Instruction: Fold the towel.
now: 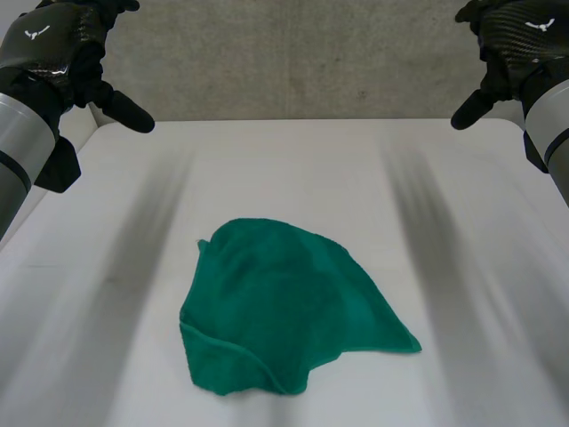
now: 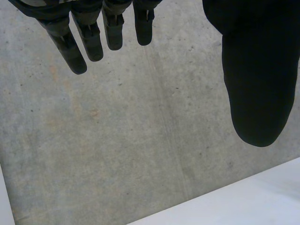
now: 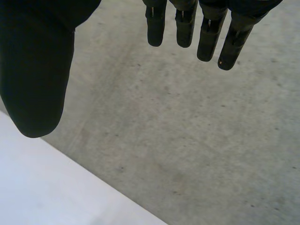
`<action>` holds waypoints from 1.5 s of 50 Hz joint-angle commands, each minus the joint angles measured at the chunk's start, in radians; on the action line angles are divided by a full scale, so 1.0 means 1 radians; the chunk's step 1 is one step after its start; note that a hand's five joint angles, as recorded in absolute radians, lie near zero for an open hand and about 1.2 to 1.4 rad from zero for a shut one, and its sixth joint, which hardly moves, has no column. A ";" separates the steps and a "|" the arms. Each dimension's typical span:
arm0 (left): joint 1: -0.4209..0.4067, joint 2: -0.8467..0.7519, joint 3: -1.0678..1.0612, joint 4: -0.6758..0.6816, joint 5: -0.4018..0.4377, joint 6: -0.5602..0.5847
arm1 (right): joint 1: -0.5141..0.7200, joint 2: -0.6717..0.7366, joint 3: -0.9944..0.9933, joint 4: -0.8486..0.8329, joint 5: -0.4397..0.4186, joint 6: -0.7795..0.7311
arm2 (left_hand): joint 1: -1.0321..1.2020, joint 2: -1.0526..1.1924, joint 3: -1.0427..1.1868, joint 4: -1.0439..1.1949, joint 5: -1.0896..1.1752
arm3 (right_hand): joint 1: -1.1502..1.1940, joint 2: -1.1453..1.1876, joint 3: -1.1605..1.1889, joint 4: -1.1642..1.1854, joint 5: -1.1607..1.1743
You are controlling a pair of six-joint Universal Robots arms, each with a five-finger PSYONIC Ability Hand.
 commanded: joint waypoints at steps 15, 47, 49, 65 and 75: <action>0.003 -0.131 -0.044 -0.044 0.008 0.418 | 0.117 0.067 0.151 0.420 -0.183 -0.304 | 0.030 0.019 0.008 0.019 0.002 | -0.019 -0.048 -0.036 -0.059 -0.054; 0.086 -0.287 -0.377 -0.130 0.311 0.576 | 0.099 0.170 0.440 -0.129 -0.161 0.061 | 0.083 0.072 0.061 0.072 0.055 | 1.203 1.174 1.186 1.163 1.168; 0.086 -0.294 -0.379 -0.127 0.318 0.576 | 0.056 0.126 0.436 -0.134 -0.153 0.050 | 0.089 0.078 0.067 0.078 0.061 | 1.203 1.174 1.186 1.163 1.168; 0.071 -0.390 -0.356 -0.032 0.331 0.570 | -0.048 0.058 0.451 -0.121 -0.151 -0.020 | 0.382 0.372 0.360 0.371 0.354 | 1.203 1.174 1.186 1.163 1.168; 0.035 -0.433 -0.345 0.112 0.331 0.563 | -0.050 0.064 0.443 -0.121 -0.151 -0.025 | 0.544 0.533 0.522 0.533 0.516 | 1.203 1.174 1.186 1.163 1.168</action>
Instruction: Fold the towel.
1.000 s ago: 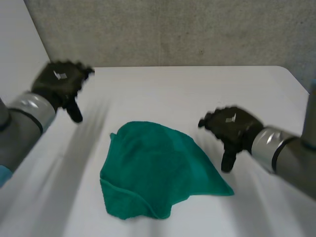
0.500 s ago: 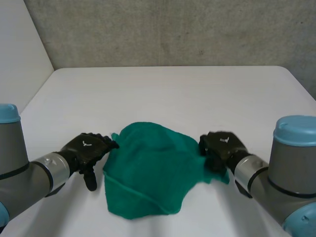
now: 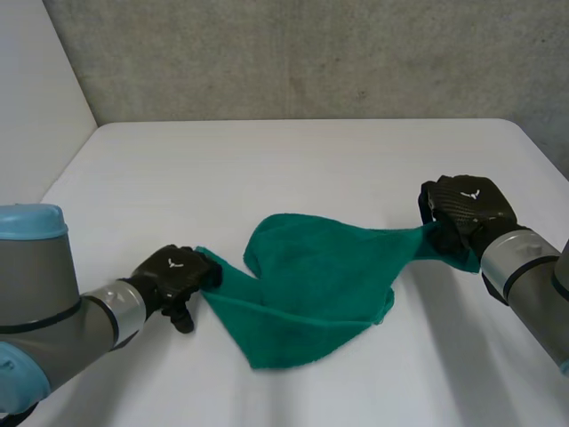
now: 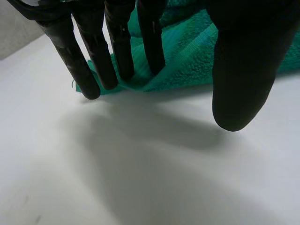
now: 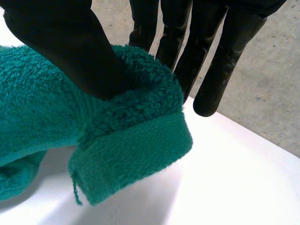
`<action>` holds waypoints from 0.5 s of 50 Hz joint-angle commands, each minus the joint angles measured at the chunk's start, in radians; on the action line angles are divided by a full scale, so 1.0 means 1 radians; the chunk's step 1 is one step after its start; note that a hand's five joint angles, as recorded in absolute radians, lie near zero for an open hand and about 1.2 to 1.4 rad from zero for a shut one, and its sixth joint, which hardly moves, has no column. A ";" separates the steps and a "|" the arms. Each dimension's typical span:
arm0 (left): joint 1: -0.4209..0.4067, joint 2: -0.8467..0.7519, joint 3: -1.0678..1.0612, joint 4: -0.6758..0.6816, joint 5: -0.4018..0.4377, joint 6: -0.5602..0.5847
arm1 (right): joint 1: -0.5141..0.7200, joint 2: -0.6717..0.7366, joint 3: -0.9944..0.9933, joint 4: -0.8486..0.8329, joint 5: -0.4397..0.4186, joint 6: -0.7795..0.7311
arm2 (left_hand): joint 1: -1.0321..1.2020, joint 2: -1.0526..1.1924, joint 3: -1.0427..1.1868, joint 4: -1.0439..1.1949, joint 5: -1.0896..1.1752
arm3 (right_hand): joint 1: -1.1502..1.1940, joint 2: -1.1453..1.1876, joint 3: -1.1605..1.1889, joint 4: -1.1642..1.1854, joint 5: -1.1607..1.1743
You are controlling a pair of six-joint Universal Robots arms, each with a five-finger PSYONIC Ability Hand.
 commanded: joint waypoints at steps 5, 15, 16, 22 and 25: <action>-0.029 -0.044 0.015 0.141 0.000 -0.006 | -0.009 0.031 -0.021 -0.002 0.000 -0.001 | 0.281 0.282 0.283 0.279 0.282 | 0.423 0.221 0.220 0.210 0.235; -0.052 -0.124 0.067 0.149 0.000 -0.009 | -0.036 0.077 -0.079 0.000 0.002 -0.037 | 0.281 0.282 0.283 0.279 0.283 | 0.423 0.221 0.220 0.210 0.235; -0.054 -0.127 0.070 0.149 0.000 -0.009 | -0.036 0.082 -0.084 0.000 0.002 -0.039 | 0.281 0.282 0.283 0.279 0.283 | 0.423 0.221 0.220 0.210 0.235; -0.071 -0.147 0.118 0.159 -0.003 -0.011 | -0.035 0.126 -0.143 0.001 0.005 -0.044 | 0.523 0.523 0.524 0.521 0.524 | 0.423 0.221 0.220 0.210 0.235; -0.075 -0.153 0.149 0.196 -0.008 -0.014 | -0.026 0.155 -0.188 0.009 0.008 -0.044 | 0.879 0.879 0.880 0.877 0.880 | 0.423 0.221 0.220 0.210 0.235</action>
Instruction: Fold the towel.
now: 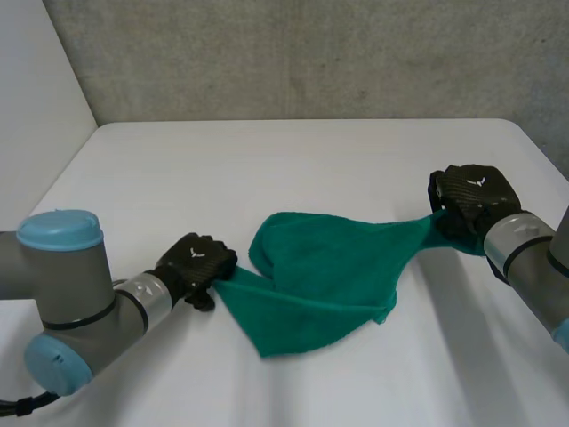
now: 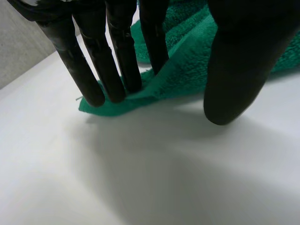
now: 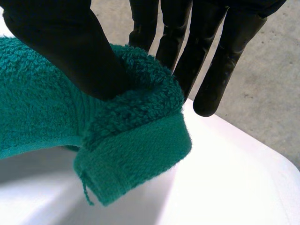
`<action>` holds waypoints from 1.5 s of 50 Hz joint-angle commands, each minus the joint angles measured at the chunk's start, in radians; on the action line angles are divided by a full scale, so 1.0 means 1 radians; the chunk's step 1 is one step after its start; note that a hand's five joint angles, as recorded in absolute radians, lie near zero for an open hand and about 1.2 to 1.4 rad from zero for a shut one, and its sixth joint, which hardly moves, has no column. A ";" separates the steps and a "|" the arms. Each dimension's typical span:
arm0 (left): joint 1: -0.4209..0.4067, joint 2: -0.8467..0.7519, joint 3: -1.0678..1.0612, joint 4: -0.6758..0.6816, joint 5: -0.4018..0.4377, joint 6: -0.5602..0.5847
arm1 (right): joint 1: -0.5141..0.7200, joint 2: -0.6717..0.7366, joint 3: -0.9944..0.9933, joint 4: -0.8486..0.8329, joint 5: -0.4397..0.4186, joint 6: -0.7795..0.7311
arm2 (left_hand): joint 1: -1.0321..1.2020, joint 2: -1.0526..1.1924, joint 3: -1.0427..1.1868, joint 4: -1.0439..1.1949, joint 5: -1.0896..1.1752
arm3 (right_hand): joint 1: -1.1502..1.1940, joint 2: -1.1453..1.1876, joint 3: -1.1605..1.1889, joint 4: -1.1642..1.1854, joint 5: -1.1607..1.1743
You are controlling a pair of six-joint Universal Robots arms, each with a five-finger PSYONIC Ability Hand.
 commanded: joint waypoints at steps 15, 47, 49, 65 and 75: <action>-0.030 -0.008 0.528 0.377 -0.301 -0.108 | 0.017 0.171 -0.705 0.021 0.162 -0.013 | 0.602 0.618 0.620 0.621 0.629 | 0.423 0.221 0.220 0.204 0.235; -0.025 0.150 -0.088 0.445 -0.324 -0.102 | 0.020 0.163 -0.271 0.180 0.074 -0.018 | 0.602 0.618 0.620 0.621 0.629 | 0.423 0.221 0.220 0.204 0.235; -0.027 0.141 -0.110 0.439 -0.321 -0.100 | 0.013 0.218 -0.261 0.232 0.066 -0.024 | 0.602 0.618 0.620 0.621 0.629 | 0.423 0.221 0.220 0.204 0.235; -0.031 0.188 -0.122 0.402 -0.321 -0.111 | -0.035 0.116 -0.125 0.252 -0.001 -0.010 | 0.602 0.618 0.620 0.621 0.629 | -0.497 -0.699 -0.700 -0.716 -0.685; -0.019 0.228 -0.127 0.387 -0.321 -0.114 | -0.053 -0.064 0.096 0.085 -0.063 -0.154 | 0.602 0.618 0.620 0.621 0.629 | -0.545 -0.746 -0.748 -0.763 -0.733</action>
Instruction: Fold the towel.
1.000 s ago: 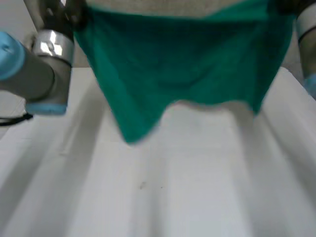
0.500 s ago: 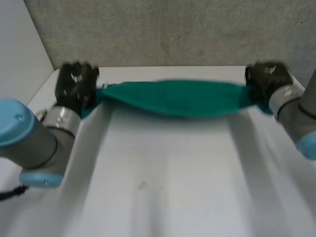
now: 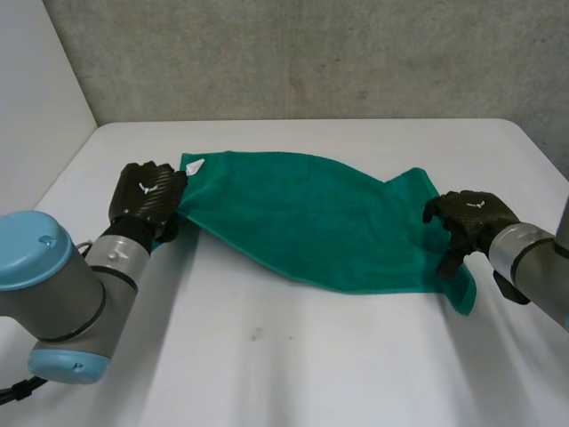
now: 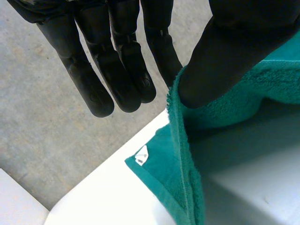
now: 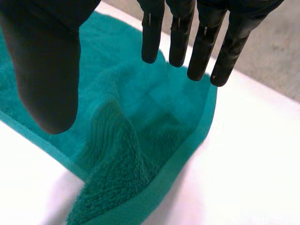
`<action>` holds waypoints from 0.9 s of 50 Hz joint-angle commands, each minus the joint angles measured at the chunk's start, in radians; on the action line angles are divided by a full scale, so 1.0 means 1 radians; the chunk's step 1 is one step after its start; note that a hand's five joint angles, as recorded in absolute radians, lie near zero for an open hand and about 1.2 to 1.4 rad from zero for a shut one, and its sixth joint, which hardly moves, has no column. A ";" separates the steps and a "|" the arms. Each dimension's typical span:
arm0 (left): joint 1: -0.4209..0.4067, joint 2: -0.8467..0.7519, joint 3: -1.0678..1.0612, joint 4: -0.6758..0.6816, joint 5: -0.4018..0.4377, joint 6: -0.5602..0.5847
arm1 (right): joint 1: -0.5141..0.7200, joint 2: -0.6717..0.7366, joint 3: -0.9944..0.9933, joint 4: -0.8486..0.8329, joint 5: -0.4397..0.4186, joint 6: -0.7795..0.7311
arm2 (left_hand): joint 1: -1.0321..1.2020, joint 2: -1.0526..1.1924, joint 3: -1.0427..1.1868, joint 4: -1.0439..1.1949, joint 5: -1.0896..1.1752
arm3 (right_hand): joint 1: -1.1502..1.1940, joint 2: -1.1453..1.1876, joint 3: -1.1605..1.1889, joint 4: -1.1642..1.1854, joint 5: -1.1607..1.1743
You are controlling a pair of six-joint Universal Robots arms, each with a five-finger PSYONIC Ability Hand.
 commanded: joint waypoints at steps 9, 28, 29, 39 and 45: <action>0.015 0.036 -0.004 -0.023 0.000 -0.004 | -0.041 -0.193 0.348 -0.214 -0.047 -0.302 | 0.251 0.201 0.205 0.202 0.258 | 0.027 -0.027 -0.019 -0.013 -0.016; 0.020 0.023 0.003 -0.021 0.000 -0.004 | -0.035 0.020 0.342 -0.503 -0.055 -0.327 | 0.251 0.201 0.205 0.202 0.258 | 0.517 0.463 0.471 0.477 0.474; 0.020 0.020 0.003 -0.021 0.000 -0.002 | -0.035 0.029 0.328 -0.501 -0.053 -0.327 | 0.251 0.201 0.205 0.202 0.258 | 0.627 0.574 0.582 0.588 0.585; 0.023 -0.053 0.008 -0.030 0.003 0.010 | -0.047 0.054 0.241 -0.458 -0.022 -0.298 | 0.041 -0.010 -0.006 -0.008 0.047 | 1.012 0.959 0.966 0.972 0.970; 0.032 -0.116 0.028 -0.066 0.008 0.010 | -0.116 -0.005 0.244 -0.455 0.001 -0.246 | -0.418 -0.468 -0.464 -0.467 -0.411 | 1.012 0.959 0.966 0.972 0.970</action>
